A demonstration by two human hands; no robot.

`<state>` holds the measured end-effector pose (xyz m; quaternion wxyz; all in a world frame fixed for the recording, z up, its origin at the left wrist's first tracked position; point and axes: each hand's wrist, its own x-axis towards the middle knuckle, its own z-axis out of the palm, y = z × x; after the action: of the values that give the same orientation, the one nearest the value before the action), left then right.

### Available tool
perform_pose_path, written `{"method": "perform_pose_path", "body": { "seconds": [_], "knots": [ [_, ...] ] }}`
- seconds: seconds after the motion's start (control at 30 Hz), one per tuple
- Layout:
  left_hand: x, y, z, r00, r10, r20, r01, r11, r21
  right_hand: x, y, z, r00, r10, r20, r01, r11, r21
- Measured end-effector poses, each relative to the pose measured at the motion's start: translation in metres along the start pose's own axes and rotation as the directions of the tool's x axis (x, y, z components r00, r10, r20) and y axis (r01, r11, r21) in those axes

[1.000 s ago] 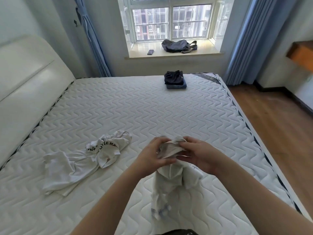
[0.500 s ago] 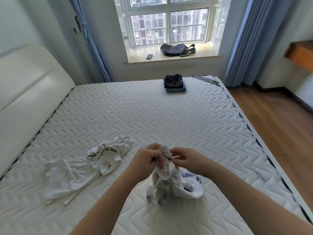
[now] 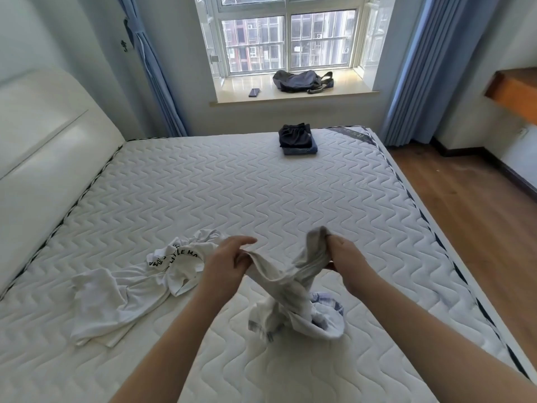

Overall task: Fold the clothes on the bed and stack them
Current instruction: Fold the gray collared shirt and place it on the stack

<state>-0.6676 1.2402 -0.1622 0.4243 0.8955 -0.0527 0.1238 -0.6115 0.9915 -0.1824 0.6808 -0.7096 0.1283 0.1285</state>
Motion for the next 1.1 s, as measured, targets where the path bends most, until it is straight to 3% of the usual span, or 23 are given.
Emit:
{"method": "perform_pose_path", "body": {
  "seconds": [0.07,0.13,0.27,0.43,0.53,0.63,0.87,1.0,1.1],
  "knots": [
    [0.006,-0.005,-0.006,0.998,0.056,-0.013,-0.055,0.995,0.079,0.005,-0.005,-0.012,0.996,0.044,-0.078,-0.035,0.993,0.109],
    [0.012,-0.009,-0.011,0.998,0.068,-0.016,-0.065,0.988,0.138,0.011,-0.008,-0.027,0.987,0.062,-0.149,-0.049,0.995,0.092],
    [0.027,-0.018,-0.023,0.999,-0.052,-0.003,0.051,0.966,0.255,0.019,-0.018,-0.056,0.968,0.008,-0.25,-0.017,0.999,-0.035],
    [0.055,-0.014,-0.037,0.996,-0.082,0.033,0.07,0.96,0.272,0.032,-0.029,-0.091,0.957,-0.17,-0.237,0.099,0.954,-0.284],
    [0.072,-0.009,-0.047,0.998,-0.066,0.014,0.06,0.963,0.263,0.04,-0.031,-0.116,0.953,-0.196,-0.233,0.088,0.91,-0.406],
    [0.087,-0.008,-0.06,0.999,-0.038,0.021,0.03,0.947,0.319,0.05,-0.028,-0.146,0.952,-0.145,-0.27,-0.02,0.85,-0.527],
    [0.094,-0.012,-0.065,0.999,-0.034,0.033,0.02,0.929,0.37,0.048,-0.003,-0.187,0.9,-0.012,-0.435,-0.157,0.923,-0.351],
    [0.091,-0.014,-0.059,0.999,-0.034,0.041,0.019,0.944,0.33,0.043,0.009,-0.193,0.839,-0.083,-0.537,-0.225,0.846,-0.483],
    [0.089,-0.021,-0.062,0.999,-0.03,0.034,0.017,0.945,0.328,0.046,0.022,-0.201,0.841,-0.047,-0.539,-0.23,0.87,-0.435]
  ]
}}
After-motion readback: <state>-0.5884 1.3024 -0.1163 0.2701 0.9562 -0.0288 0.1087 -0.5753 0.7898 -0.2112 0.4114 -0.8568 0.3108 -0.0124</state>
